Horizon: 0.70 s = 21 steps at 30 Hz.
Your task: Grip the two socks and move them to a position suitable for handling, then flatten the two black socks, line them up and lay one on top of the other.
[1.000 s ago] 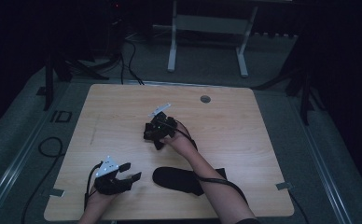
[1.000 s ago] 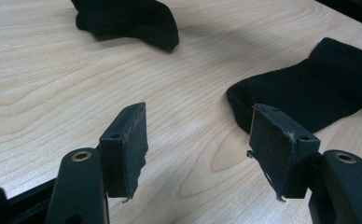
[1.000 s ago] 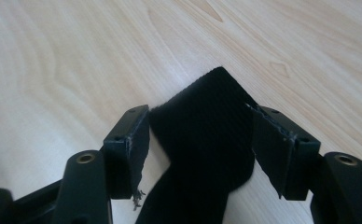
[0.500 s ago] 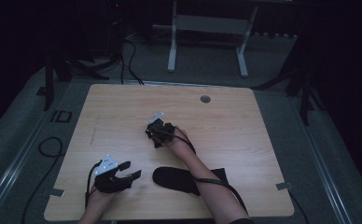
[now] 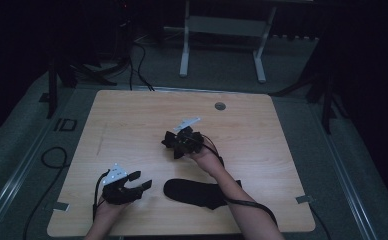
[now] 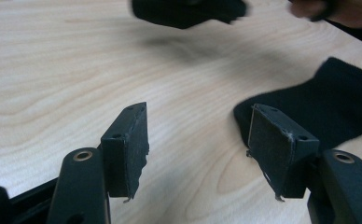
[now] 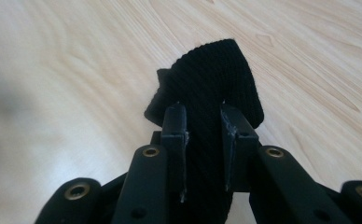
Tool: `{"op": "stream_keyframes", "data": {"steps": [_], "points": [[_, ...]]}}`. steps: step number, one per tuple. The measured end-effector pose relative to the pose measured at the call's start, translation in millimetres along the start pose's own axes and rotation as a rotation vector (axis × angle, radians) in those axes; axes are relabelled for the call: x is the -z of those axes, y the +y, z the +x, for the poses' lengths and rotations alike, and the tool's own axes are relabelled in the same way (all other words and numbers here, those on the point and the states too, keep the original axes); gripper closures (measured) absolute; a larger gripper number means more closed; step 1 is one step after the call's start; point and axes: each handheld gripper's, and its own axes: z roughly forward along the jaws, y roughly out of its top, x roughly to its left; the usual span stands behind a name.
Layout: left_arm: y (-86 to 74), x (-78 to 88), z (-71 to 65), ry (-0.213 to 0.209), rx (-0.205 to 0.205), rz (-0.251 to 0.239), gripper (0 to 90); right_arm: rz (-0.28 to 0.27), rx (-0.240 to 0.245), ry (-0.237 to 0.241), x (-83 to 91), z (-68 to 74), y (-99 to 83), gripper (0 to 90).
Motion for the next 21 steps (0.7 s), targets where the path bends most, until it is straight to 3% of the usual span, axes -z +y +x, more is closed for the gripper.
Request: {"op": "stream_keyframes", "data": {"steps": [3,4,6,8,11,16,21], "points": [[10.5,-2.7,0.0,-0.038,0.012,-0.019,38.0,-0.023,0.017,0.035,23.4,2.3,-10.7,73.6],[10.5,-2.7,0.0,-0.038,0.012,-0.019,38.0,-0.023,0.017,0.035,23.4,2.3,-10.7,73.6],[24.0,-10.5,-3.1,-0.053,-0.020,-0.020,37.9,-0.073,0.015,0.085,50.1,6.9,-19.5,73.6],[32.6,-18.3,-6.5,-0.062,-0.042,-0.016,37.8,-0.104,0.000,0.113,67.1,9.5,-23.7,73.6],[44.4,-30.5,-14.3,-0.077,-0.085,-0.016,36.2,-0.130,0.020,0.142,86.3,16.0,-28.7,73.5],[61.3,-50.0,-25.1,-0.111,-0.146,0.006,35.6,-0.142,0.035,0.179,103.7,21.9,-37.1,73.3],[73.1,-67.0,-30.7,-0.186,-0.159,0.001,38.2,-0.145,0.026,0.187,109.3,21.4,-44.5,73.1]]}}
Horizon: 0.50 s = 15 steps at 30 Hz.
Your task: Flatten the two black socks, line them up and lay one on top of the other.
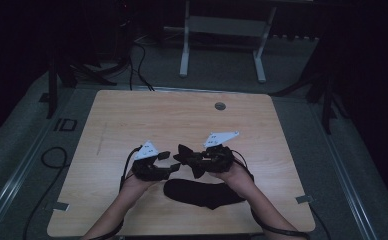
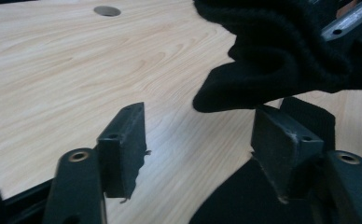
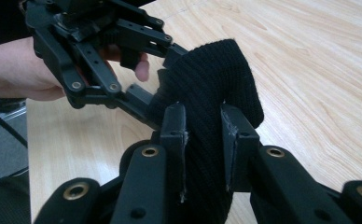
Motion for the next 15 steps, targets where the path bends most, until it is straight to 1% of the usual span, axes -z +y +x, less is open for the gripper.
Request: {"op": "stream_keyframes", "data": {"steps": [1,3,4,5,6,7,8,9,11,12,13,15], "points": [[1.7,-2.7,-0.7,-0.027,0.001,-0.009,44.1,0.001,-0.005,-0.003,0.8,-1.1,-0.8,73.0],[5.4,-8.6,-2.7,-0.044,-0.003,-0.011,50.4,-0.004,-0.016,-0.005,1.5,-4.0,-2.3,73.0],[6.9,-11.6,-3.2,-0.056,0.006,-0.013,54.1,0.004,-0.014,-0.006,1.2,-5.1,-2.8,73.0],[7.9,-14.7,-3.9,-0.058,0.012,-0.012,55.9,0.002,-0.013,-0.005,0.8,-6.1,-3.6,73.0],[8.4,-17.5,-4.5,-0.074,0.015,-0.010,61.6,-0.001,-0.017,-0.013,0.8,-6.9,-4.4,72.9],[8.6,-19.5,-6.1,-0.076,0.012,-0.011,67.7,0.001,-0.018,-0.016,0.8,-8.3,-4.9,72.8],[8.8,-20.5,-7.8,-0.063,0.005,-0.011,76.8,-0.001,-0.022,-0.019,1.1,-9.9,-5.6,72.8],[9.1,-21.1,-8.5,-0.069,0.011,-0.010,85.3,-0.004,-0.029,-0.026,1.6,-11.7,-6.5,72.8],[9.2,-20.6,-9.7,-0.064,0.004,-0.009,88.3,-0.005,-0.036,-0.029,2.9,-15.3,-8.4,72.6],[9.1,-20.2,-9.6,-0.060,0.001,0.002,88.6,-0.013,-0.045,-0.031,4.2,-17.0,-9.4,72.6],[8.7,-19.7,-9.2,-0.060,0.007,0.013,88.9,-0.016,-0.046,-0.039,5.5,-18.9,-10.3,72.5],[7.6,-18.1,-7.1,-0.055,0.008,0.036,89.0,-0.023,-0.064,-0.055,8.7,-23.7,-11.8,72.4]]}}
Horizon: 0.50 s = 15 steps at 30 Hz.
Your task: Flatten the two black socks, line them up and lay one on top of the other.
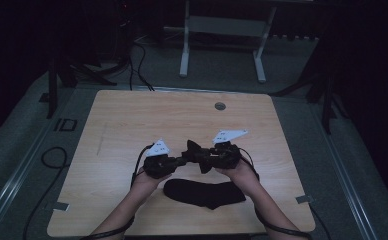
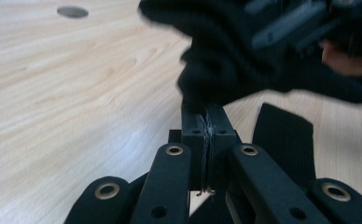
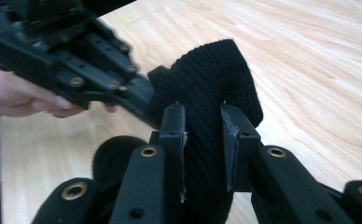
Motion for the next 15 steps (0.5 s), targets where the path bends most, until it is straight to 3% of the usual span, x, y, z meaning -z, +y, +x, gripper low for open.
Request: {"op": "stream_keyframes", "data": {"steps": [2,6,15], "points": [[-0.5,3.3,1.0,0.001,-0.001,0.005,89.3,-0.008,-0.028,0.005,3.3,-5.2,-1.2,72.4],[-0.1,8.4,1.4,0.018,-0.013,0.033,89.4,-0.021,-0.036,-0.028,8.9,-10.8,-2.9,73.3],[-2.9,24.6,12.6,0.057,0.004,0.068,89.3,-0.073,-0.098,-0.069,28.6,-31.0,-10.3,74.7]]}}
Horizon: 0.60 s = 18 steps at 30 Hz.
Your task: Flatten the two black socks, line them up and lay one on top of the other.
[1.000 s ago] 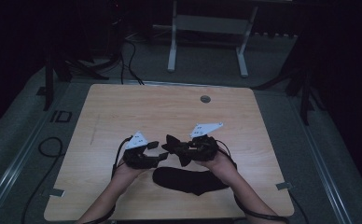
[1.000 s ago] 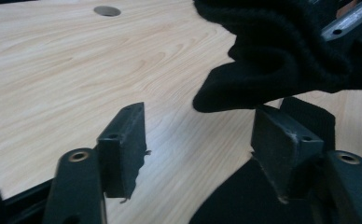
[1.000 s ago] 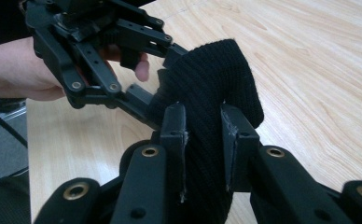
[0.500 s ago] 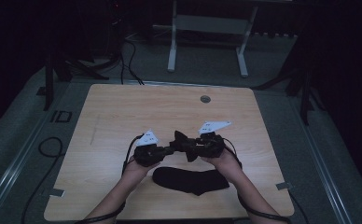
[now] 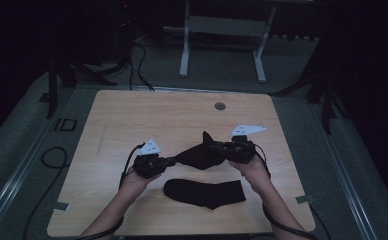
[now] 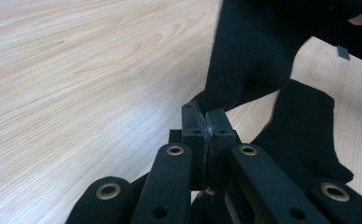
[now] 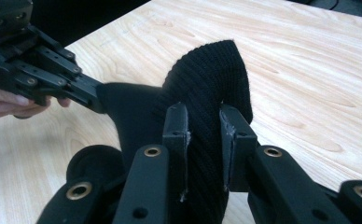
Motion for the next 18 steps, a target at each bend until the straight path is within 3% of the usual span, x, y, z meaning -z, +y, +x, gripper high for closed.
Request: {"op": "stream_keyframes", "data": {"steps": [6,9,12,14,18], "points": [[1.8,9.3,2.9,0.000,-0.011,0.017,89.3,-0.011,-0.023,-0.008,6.4,-10.8,-7.9,74.1],[2.0,8.2,3.5,0.018,-0.027,0.060,89.3,-0.007,-0.037,-0.011,4.1,-14.5,-13.6,73.3],[-0.8,5.5,7.3,0.032,-0.018,0.099,89.3,0.002,-0.046,-0.026,1.6,-18.5,-19.8,73.8],[-3.9,3.8,12.1,0.042,-0.003,0.120,89.3,0.017,-0.052,-0.063,-0.3,-22.6,-25.5,76.9],[-10.1,-0.5,21.2,0.043,0.034,0.153,89.2,0.052,-0.107,-0.087,-4.5,-37.8,-43.0,78.7]]}}
